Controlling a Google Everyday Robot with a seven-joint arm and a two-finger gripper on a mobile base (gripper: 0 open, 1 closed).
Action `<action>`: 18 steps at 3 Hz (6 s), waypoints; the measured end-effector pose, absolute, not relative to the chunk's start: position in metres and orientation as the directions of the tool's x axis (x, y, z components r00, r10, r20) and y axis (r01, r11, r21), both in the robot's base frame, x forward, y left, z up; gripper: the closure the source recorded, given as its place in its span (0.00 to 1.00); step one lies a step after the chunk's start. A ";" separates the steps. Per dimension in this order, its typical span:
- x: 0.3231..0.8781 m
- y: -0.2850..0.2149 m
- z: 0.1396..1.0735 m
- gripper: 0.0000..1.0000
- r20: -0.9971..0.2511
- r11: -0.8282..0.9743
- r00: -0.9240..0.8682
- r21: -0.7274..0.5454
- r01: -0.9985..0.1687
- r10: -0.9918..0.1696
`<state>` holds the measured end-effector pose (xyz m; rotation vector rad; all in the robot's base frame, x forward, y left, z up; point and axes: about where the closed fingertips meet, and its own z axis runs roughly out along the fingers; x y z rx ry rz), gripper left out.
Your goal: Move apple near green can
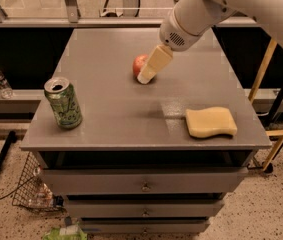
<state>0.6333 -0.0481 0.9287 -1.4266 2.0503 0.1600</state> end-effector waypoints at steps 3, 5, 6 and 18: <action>0.687 -0.018 0.871 0.00 -0.582 0.548 -0.362 -0.177 -0.818 -0.728; 0.702 -0.006 0.857 0.50 -0.601 0.566 -0.382 -0.146 -0.812 -0.702; 0.698 -0.007 0.865 0.73 -0.624 0.538 -0.342 -0.150 -0.829 -0.702; 0.545 0.112 0.854 0.83 -0.570 -0.265 0.210 0.014 -0.964 -0.794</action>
Offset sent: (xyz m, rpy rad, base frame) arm 0.0623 0.0329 -0.0654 0.0806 0.0579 -0.1897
